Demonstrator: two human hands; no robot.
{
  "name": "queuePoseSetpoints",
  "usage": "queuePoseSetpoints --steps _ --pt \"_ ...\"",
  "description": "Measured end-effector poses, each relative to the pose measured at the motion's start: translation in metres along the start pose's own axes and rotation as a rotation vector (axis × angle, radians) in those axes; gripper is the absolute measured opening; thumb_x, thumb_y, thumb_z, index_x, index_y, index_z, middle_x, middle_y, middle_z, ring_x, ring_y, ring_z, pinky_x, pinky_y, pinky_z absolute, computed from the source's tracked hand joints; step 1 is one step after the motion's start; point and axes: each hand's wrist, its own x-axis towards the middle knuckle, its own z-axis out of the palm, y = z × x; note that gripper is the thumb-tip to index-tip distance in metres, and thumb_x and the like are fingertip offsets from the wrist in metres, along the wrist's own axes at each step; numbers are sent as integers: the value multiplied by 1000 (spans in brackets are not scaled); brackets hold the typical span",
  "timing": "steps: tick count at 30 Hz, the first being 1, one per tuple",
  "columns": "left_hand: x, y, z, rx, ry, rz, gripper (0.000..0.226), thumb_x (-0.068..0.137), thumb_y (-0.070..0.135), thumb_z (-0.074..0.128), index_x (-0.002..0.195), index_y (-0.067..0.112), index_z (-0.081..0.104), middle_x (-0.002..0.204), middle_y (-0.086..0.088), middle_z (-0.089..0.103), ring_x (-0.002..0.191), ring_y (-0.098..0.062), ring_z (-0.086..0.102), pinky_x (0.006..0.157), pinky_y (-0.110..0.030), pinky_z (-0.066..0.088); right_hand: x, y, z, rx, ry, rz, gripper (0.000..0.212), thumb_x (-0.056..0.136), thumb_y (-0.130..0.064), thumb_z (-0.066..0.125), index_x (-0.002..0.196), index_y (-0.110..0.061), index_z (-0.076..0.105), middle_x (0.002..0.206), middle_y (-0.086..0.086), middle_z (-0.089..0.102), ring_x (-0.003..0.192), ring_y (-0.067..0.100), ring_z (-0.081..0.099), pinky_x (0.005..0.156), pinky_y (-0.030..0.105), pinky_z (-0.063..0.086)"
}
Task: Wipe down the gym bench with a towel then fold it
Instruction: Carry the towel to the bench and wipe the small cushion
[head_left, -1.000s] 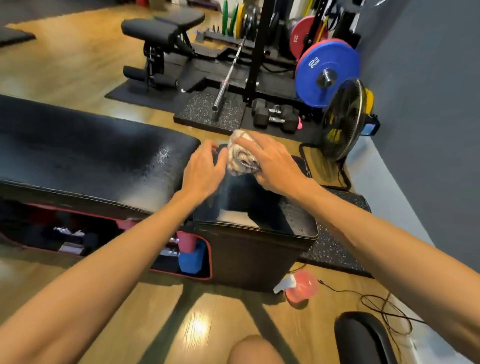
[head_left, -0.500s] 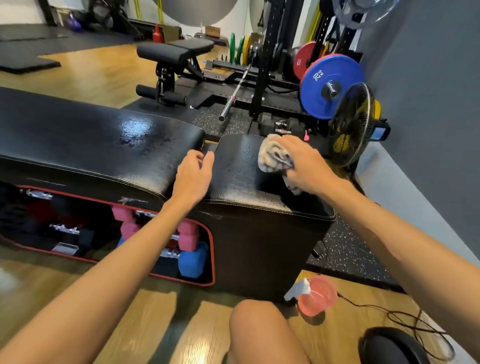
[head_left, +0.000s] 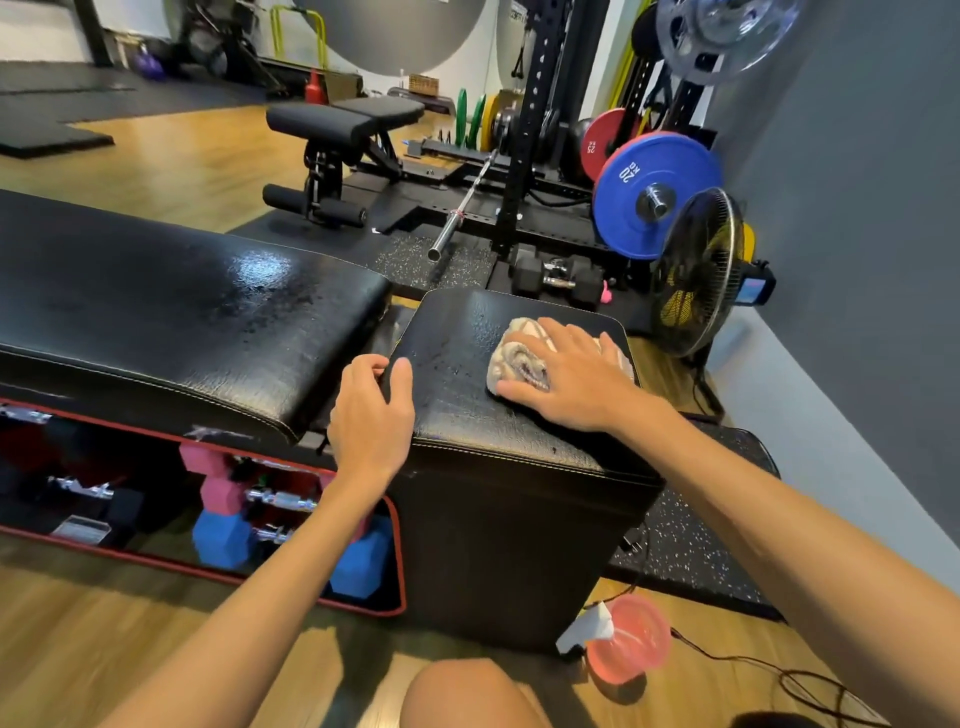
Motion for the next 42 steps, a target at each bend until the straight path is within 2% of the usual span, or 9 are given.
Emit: queuePoseSetpoints --steps 6,11,17,21,25,29,33,36,42 --pt "-1 0 2 23 35 -2 34 97 44 40 109 17 57 115 -1 59 101 -26 56 81 -38 38 69 24 -1 -17 -42 96 92 74 -93 25 151 -44 21 163 5 17 146 40 21 113 66 16" --pt "-3 4 2 39 45 -14 32 99 42 41 110 16 56 118 -2 58 103 -27 55 78 -35 32 94 26 -4 -10 -49 154 85 81 -87 31 153 -42 23 161 10 22 143 43 25 112 62 20" --pt "-3 8 0 75 2 -37 35 99 45 39 110 15 55 120 -4 54 104 -31 54 79 -36 29 70 13 -1 -10 13 92 79 87 -80 33 152 -37 29 155 11 33 137 43 34 108 58 27" --pt "-3 8 -3 69 -40 -36 37 99 47 38 113 17 53 122 -4 53 106 -32 53 83 -40 34 33 -11 -1 -1 37 12 73 88 -78 35 150 -38 34 154 7 35 135 39 36 106 54 27" --pt "-4 6 -5 41 -46 -4 37 98 47 39 112 16 53 119 -4 55 105 -30 54 84 -40 36 -21 -34 0 -2 75 -103 72 83 -83 25 143 -44 38 149 0 38 132 32 38 105 52 28" --pt "-5 5 -6 32 -50 31 37 98 47 40 112 16 53 118 -4 56 103 -27 54 83 -39 36 -40 -47 -2 -14 78 -115 79 78 -84 18 145 -46 34 154 -2 32 137 28 33 109 50 25" --pt "-4 4 -4 22 -29 40 36 98 48 39 110 17 53 114 -4 57 99 -27 55 80 -37 37 -12 -44 1 -17 88 -84 81 77 -87 22 146 -46 34 155 -2 31 138 31 33 111 53 27" --pt "-2 3 -4 19 -21 43 39 94 52 37 102 17 52 106 -2 58 94 -25 55 75 -36 35 29 -33 7 -33 82 -33 78 82 -85 33 148 -43 34 154 0 32 136 34 35 110 55 28" --pt "10 -12 -7 -50 14 111 40 86 52 39 97 16 53 92 2 62 88 -20 59 73 -31 34 111 -1 4 -20 20 109 82 82 -86 33 150 -40 30 155 6 32 138 41 34 109 60 28"
